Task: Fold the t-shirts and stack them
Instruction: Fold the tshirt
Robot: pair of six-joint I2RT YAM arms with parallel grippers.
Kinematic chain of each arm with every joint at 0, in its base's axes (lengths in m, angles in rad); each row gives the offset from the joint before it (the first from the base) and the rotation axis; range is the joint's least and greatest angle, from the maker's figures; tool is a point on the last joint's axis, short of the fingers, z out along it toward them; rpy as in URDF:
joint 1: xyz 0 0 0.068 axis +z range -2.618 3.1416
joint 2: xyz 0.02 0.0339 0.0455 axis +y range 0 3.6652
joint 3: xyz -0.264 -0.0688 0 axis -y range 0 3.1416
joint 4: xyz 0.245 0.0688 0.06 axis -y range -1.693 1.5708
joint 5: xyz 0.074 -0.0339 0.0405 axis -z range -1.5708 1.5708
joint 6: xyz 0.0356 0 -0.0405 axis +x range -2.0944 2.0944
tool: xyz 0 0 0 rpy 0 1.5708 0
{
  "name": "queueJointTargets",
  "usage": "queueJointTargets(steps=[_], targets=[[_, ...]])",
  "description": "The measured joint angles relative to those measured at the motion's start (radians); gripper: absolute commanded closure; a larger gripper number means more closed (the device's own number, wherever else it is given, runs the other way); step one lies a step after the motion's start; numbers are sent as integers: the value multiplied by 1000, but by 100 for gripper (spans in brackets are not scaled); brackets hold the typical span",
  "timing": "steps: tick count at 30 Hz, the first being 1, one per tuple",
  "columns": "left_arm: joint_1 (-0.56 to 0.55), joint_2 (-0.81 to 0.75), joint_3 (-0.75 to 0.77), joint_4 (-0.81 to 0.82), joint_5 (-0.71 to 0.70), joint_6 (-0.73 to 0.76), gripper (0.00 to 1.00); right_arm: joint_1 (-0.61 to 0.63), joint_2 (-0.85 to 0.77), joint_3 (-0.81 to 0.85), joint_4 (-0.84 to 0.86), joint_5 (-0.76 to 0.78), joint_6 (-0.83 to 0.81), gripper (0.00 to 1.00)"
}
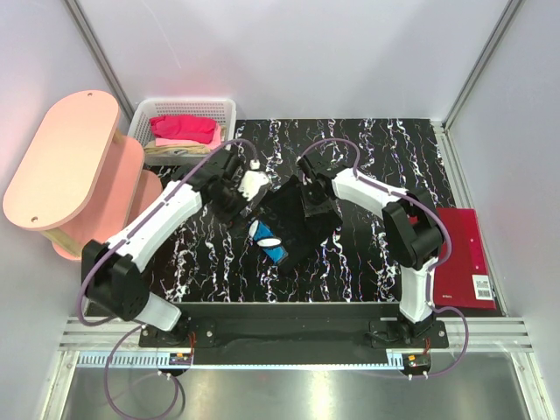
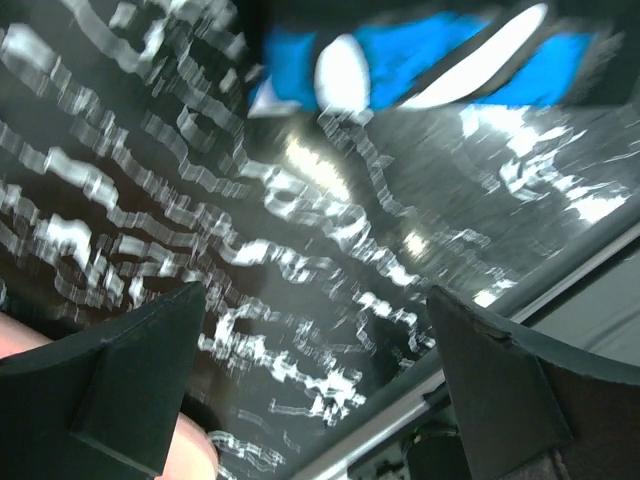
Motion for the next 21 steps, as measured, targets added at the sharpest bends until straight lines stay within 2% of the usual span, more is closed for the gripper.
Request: queueJointTargets(steps=[2,3,5,11,17,21], targets=[[-34,50,39,16,26,-13,1,-10,4,-10,12,2,8,29],[-48,79,66,24,42,-21,1,-15,6,-16,17,6,9,15],[-66,129,106,39,69,-29,1,-24,6,-29,22,17,21,1],[-114,301,208,82,127,-51,1,-48,-49,-63,21,86,47,0],[-149,430,223,98,157,-63,1,-124,-229,-81,32,104,105,0],[-167,480,217,118,159,-67,1,-190,-291,-151,72,78,152,0]])
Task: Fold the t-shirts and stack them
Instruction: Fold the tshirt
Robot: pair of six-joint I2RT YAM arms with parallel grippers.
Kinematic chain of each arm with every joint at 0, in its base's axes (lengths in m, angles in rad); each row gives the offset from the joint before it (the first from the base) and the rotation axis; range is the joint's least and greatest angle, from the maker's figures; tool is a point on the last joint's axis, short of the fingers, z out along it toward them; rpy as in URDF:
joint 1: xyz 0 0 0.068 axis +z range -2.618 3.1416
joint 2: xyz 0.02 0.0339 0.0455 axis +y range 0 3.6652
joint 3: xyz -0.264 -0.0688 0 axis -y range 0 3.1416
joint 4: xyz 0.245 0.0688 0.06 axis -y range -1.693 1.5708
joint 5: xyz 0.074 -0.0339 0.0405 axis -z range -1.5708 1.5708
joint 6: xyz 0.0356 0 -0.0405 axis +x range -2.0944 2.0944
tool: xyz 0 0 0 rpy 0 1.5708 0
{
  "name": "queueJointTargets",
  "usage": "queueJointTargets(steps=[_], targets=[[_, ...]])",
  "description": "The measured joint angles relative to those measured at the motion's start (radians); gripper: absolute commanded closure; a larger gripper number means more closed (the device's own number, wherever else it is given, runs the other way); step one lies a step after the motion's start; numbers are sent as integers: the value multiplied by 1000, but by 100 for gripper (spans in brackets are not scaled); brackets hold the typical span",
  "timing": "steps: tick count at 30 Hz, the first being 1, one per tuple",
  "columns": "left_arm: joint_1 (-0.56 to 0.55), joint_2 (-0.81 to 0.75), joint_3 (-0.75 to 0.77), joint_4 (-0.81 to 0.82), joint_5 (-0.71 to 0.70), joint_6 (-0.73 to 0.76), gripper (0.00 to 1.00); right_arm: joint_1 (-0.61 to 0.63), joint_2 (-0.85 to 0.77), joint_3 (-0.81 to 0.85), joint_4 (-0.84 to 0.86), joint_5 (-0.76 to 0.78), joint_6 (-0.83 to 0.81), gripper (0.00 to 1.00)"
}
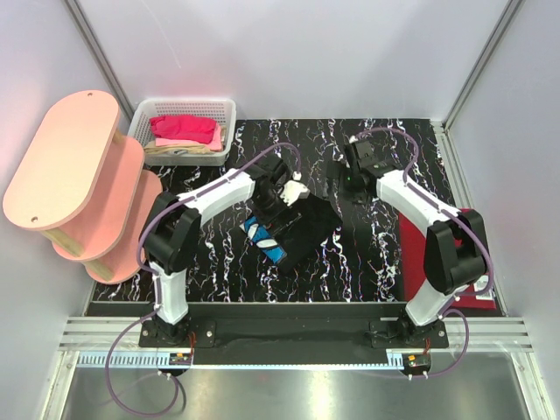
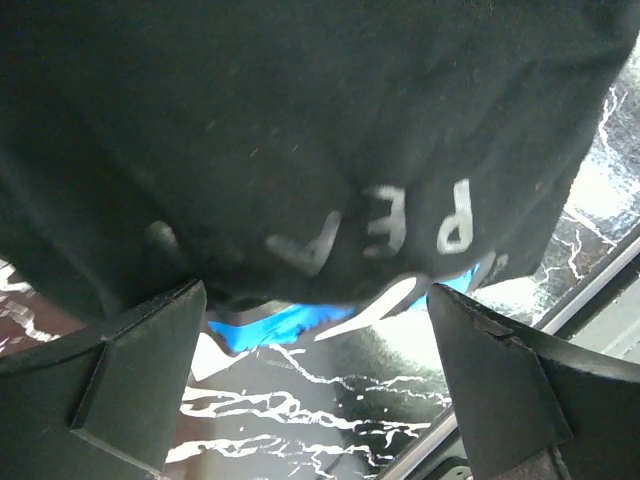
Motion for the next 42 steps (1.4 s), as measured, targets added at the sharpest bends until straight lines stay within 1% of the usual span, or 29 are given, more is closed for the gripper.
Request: queueJointTargets(steps=[2,6,10,12,15,18,19,20,21,23,25,27,32,38,42], targets=[[-9,23,0,9,0,-2,1,-27,-6,-78,39,-44,32,0],[-16,81,3,37,0,-3,1,-82,-8,-250,98,-190,104,0],[-17,120,34,26,-1,-10,1,-156,-12,-397,222,-375,190,0],[-18,122,35,26,-3,-11,1,-194,-14,-449,317,-488,249,0],[-18,122,35,27,-3,-14,1,-244,13,-523,516,-644,353,0],[-18,122,35,27,-4,-14,1,-289,102,-594,801,-830,511,0],[-18,122,35,27,-4,-15,1,-298,131,-607,872,-873,554,0],[-18,122,35,27,-5,-15,1,-310,163,-623,978,-919,584,0],[-19,121,35,28,-6,-17,1,-318,190,-632,1089,-944,622,0],[-19,121,35,31,-8,-23,1,-327,235,-646,1246,-980,663,0],[-19,121,35,33,-10,-26,1,-328,253,-651,1301,-992,656,0],[-20,121,34,34,-11,-29,1,-328,250,-641,1260,-988,603,0],[-21,119,34,35,-13,-32,1,-325,198,-575,991,-936,458,0],[-21,119,32,37,-14,-32,1,-326,42,-570,708,-729,325,0],[-21,113,24,44,-14,-32,1,-326,23,-532,599,-661,277,0]])
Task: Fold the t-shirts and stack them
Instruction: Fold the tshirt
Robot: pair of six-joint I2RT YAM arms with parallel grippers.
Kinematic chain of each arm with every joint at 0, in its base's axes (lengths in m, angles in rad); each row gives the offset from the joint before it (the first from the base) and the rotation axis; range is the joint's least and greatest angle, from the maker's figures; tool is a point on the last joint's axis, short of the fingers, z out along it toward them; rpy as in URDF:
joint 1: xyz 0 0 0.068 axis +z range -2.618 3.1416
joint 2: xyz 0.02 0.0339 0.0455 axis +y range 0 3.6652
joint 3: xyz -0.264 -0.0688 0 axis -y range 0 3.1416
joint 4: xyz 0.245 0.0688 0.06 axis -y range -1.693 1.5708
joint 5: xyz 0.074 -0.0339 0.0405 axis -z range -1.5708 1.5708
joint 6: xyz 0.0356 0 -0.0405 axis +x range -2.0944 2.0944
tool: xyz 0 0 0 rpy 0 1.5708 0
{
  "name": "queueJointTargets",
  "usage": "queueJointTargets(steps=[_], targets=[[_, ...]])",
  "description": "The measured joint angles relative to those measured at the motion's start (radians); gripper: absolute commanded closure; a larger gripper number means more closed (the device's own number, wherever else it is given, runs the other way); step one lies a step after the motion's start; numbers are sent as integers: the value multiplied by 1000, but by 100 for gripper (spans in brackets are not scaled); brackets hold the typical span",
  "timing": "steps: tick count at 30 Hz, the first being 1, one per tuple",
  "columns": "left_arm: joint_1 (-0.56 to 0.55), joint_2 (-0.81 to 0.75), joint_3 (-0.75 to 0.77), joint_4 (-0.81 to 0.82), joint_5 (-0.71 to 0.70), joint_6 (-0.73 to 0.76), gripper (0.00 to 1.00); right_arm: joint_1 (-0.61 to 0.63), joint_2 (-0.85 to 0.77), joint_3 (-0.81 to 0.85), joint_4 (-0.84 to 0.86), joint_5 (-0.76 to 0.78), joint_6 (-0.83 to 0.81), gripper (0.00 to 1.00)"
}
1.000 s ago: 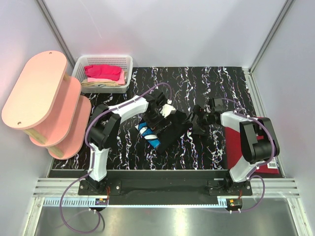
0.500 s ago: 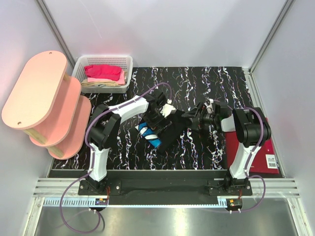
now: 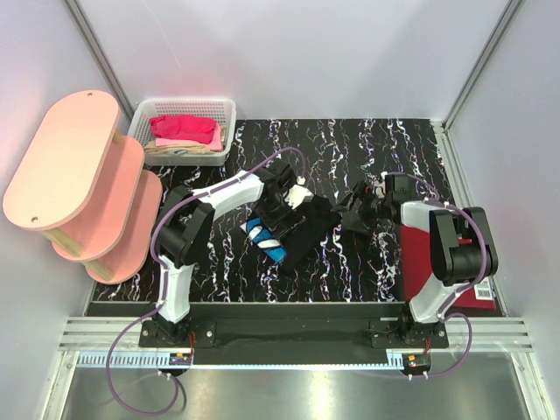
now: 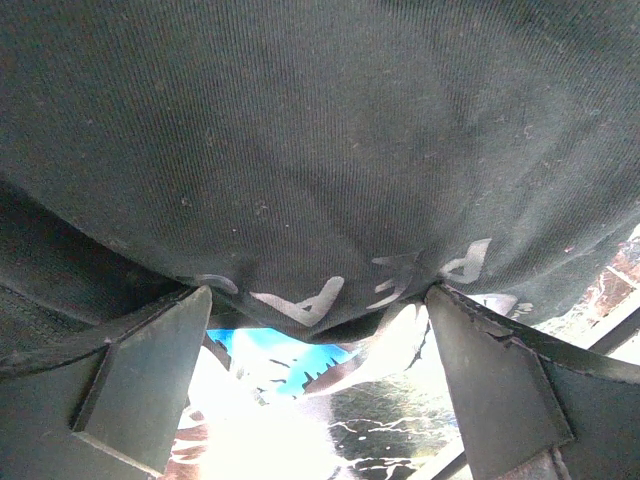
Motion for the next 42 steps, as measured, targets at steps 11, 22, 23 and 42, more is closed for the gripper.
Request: queueJointTargets(steps=[11,22,23,42], targets=[[0,-13,-18,18,0,0,1,-1,164,185,-37,-56,-34,0],[0,-21,-26,25,-1,0,1,-5,268,254,31,-188,-44,0],[0,-21,-26,25,-1,0,1,-3,271,255,37,-196,-48,0],[18,-42,-42,26,-13,3,1,181,217,196,40,-164,-134,13]])
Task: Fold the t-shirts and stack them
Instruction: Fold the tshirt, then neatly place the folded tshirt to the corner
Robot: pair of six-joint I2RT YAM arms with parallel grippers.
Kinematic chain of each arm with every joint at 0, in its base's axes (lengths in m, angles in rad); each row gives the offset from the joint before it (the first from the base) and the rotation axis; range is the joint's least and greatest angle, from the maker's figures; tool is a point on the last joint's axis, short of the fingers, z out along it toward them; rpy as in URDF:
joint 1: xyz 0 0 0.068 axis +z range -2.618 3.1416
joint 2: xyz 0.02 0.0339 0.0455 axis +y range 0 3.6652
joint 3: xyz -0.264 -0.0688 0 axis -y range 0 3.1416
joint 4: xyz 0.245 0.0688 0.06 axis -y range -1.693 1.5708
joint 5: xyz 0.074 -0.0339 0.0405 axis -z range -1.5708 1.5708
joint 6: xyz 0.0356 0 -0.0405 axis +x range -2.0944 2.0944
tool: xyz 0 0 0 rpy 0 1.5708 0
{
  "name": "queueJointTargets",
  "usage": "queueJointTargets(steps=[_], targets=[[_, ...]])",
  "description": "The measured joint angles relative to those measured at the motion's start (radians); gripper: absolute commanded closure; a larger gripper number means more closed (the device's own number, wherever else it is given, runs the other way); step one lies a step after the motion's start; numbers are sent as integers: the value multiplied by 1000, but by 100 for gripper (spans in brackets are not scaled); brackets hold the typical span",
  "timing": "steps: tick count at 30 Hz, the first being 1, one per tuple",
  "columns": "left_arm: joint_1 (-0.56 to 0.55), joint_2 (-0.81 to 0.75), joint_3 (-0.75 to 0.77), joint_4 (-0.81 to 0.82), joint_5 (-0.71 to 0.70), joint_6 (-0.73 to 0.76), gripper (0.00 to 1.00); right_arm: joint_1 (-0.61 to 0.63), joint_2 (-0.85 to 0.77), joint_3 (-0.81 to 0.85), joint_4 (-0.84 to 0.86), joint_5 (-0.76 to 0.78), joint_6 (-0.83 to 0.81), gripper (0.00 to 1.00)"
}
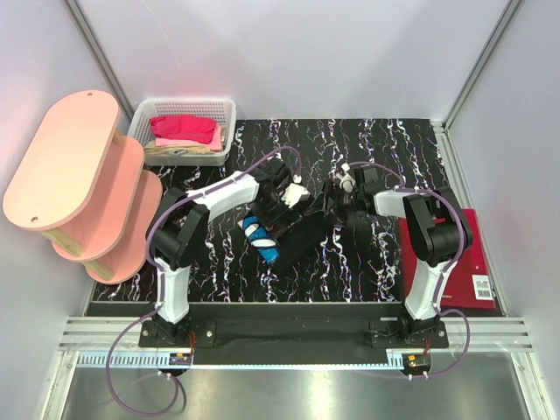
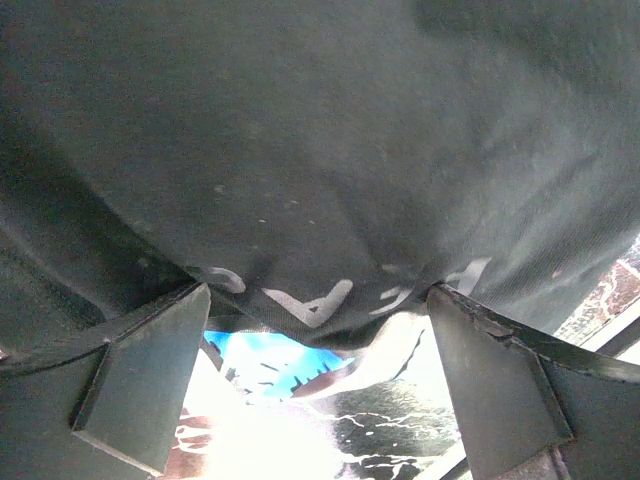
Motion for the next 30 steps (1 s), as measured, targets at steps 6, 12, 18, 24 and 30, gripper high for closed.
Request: queueJointTargets(steps=[6,12,18,24,30], targets=[[10,-1,0,-7,-4,1,1,59,-16,-19,-28,13,2,19],[15,-5,0,-18,-11,1,1,107,5,11,-88,16,4,37],[24,-20,-19,-12,-13,1,1,124,40,24,-130,14,13,76],[26,-30,-34,5,-14,1,1,138,48,29,-160,16,21,100],[41,-68,-49,10,-15,1,1,141,48,71,-225,38,25,100]])
